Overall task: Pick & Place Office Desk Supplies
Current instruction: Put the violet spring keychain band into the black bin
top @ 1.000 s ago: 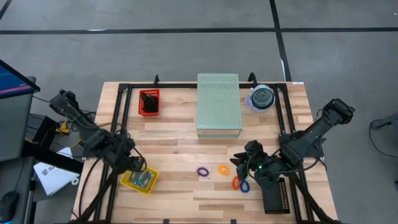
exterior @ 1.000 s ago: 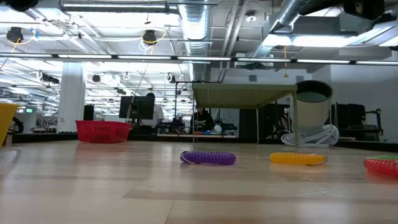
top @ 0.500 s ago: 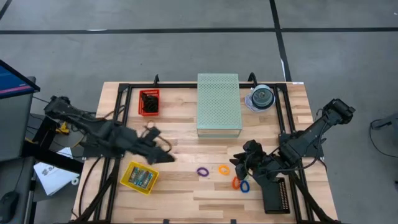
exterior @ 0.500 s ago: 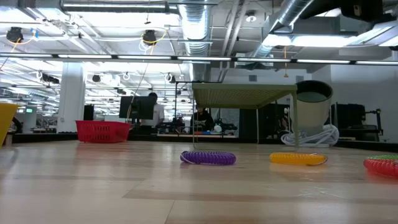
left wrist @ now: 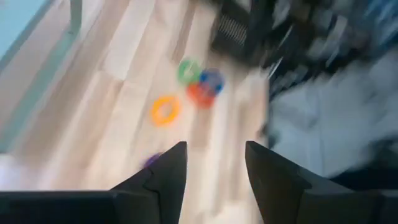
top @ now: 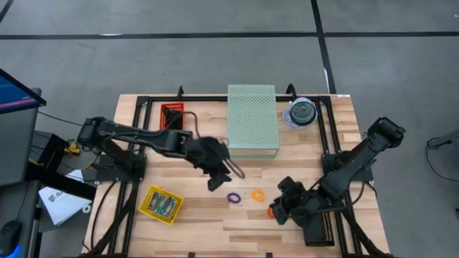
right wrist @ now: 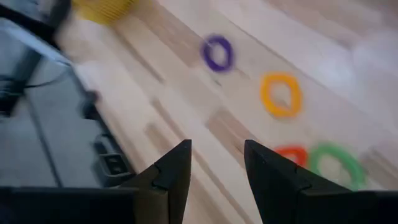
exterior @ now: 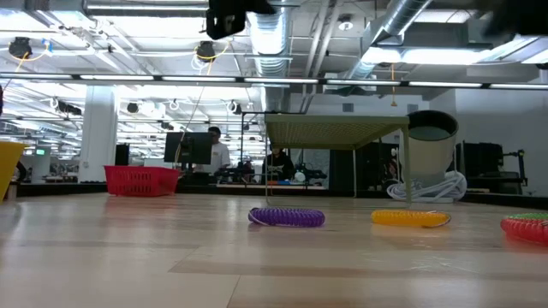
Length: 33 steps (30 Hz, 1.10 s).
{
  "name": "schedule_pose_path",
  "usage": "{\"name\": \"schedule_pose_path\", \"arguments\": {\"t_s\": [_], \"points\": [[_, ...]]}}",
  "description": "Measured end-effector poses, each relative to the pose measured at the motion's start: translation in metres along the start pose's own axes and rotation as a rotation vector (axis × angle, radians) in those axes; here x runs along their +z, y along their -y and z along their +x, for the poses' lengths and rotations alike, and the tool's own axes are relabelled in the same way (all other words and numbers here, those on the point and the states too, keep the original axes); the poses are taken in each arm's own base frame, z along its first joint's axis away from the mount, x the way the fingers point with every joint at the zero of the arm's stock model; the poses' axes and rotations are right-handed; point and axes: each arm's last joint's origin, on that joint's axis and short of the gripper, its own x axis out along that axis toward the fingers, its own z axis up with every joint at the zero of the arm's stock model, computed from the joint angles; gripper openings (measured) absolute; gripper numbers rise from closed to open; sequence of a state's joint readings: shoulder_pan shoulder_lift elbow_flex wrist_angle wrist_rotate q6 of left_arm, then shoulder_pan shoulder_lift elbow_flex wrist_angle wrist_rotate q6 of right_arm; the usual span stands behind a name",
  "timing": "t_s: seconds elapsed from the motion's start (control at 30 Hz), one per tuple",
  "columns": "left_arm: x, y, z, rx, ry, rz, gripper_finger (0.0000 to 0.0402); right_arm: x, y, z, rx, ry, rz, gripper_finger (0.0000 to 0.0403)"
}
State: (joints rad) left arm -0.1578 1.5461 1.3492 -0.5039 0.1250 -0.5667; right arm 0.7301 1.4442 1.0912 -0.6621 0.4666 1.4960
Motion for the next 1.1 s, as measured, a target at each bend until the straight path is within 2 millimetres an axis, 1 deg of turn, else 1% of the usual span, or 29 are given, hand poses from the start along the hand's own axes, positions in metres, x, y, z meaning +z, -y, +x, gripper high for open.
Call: {"name": "schedule_pose_path", "arguments": {"t_s": [0.1,0.17,0.23,0.33,0.43,0.5,0.57,0.73,0.83,0.93,1.1], "points": [[-0.009,0.012,0.007,0.080,-0.081,0.203,0.0147,-0.012,0.000,0.012,-0.043,-0.031,0.055,0.0146],[-0.019,0.022,0.014,0.115,-0.090,0.338,0.0143,-0.019,0.000,0.015,-0.050,-0.038,0.095,0.0146],[-0.033,0.028,0.023,0.179,-0.102,0.413,0.0142,-0.026,-0.002,0.016,-0.040,-0.044,0.133,0.0146],[-0.050,0.032,0.043,0.225,-0.115,0.434,0.0148,-0.032,-0.002,0.012,-0.031,-0.017,0.171,0.0146],[-0.063,0.032,0.071,0.215,-0.124,0.459,0.0161,-0.033,0.001,0.004,-0.031,0.043,0.204,0.0146],[-0.074,0.027,0.089,0.221,-0.149,0.494,0.0169,-0.030,0.002,-0.001,-0.020,0.075,0.220,0.0146],[-0.080,0.024,0.106,0.213,-0.144,0.525,0.0177,-0.027,0.004,-0.006,-0.026,0.093,0.222,0.0146],[-0.095,0.012,0.139,0.222,-0.192,0.604,0.0180,-0.016,0.007,-0.016,-0.013,0.121,0.224,0.0146],[-0.099,0.009,0.153,0.192,-0.190,0.615,0.0171,-0.010,0.010,-0.021,-0.023,0.133,0.223,0.0146],[-0.106,0.003,0.164,0.208,-0.212,0.622,0.0149,-0.007,0.011,-0.024,-0.023,0.145,0.224,0.0146],[-0.112,-0.001,0.174,0.207,-0.224,0.620,0.0110,-0.006,0.013,-0.028,-0.022,0.151,0.223,0.0146]]}}
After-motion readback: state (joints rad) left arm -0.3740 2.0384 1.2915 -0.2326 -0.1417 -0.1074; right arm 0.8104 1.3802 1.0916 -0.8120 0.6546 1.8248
